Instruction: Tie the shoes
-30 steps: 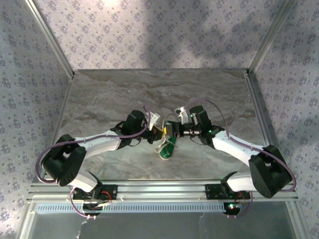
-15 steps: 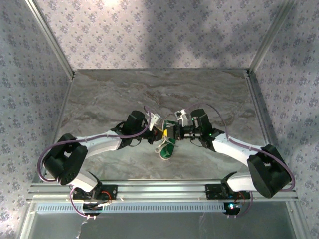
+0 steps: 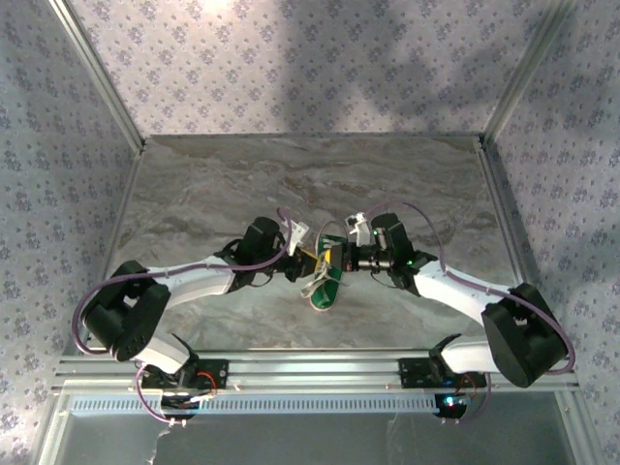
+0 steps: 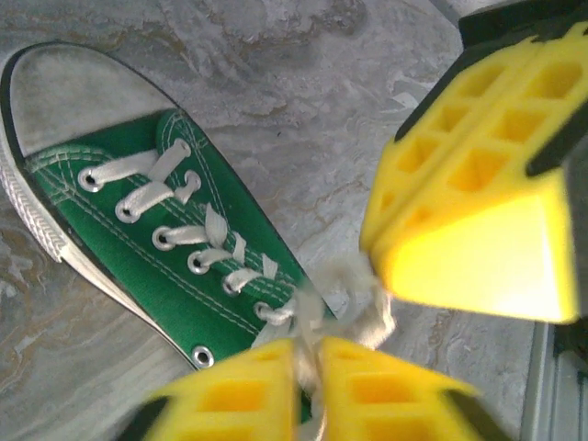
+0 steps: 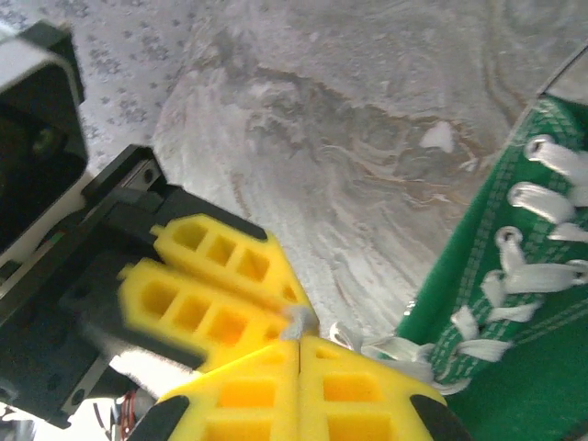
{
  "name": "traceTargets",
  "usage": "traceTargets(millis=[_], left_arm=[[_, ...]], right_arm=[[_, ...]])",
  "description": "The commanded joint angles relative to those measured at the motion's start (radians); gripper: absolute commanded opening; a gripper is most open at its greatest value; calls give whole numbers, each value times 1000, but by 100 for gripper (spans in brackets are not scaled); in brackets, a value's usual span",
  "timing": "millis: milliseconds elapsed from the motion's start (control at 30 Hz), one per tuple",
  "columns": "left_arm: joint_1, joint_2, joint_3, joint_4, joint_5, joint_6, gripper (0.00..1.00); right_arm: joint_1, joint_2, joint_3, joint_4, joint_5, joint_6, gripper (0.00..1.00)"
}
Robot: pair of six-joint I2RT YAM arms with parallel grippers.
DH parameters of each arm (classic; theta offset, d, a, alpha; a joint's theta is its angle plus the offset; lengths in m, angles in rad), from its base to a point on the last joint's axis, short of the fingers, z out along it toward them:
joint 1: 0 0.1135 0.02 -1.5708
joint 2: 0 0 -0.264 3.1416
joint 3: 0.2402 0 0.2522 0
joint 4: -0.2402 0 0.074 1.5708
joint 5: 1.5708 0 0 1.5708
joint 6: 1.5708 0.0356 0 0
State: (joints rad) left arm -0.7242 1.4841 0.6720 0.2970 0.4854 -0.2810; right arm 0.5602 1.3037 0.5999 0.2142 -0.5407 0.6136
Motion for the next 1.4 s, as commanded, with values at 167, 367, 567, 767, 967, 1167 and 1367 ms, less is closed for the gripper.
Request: traceTargets(millis=[167,367,567,767,967,1167,1367], left_arm=[[14,-109,-47,-1,-52,-22,41],[12,-157,-71,-139,-167,-68,42],[-34,-165,-151,-121,-163,-83,42],[-50,-116,-178,-54,-100,-83,43],[-84,-104,-170,-18,-45,-42,43],[-106,-51,-142,-17,-37,-26,43],[-107,-12,-131,3,-44,-28,42]], right_arm=[[-5,-29,-3,-47,53,2,0],[4,-36,13,-80,82,-21,0],[17,-28,38,-101,94,-39,0],[21,-17,43,-105,93,-43,0],[22,-18,43,-108,94,-47,0],[21,-18,46,-113,91,-46,0],[25,-17,46,-116,90,-47,0]])
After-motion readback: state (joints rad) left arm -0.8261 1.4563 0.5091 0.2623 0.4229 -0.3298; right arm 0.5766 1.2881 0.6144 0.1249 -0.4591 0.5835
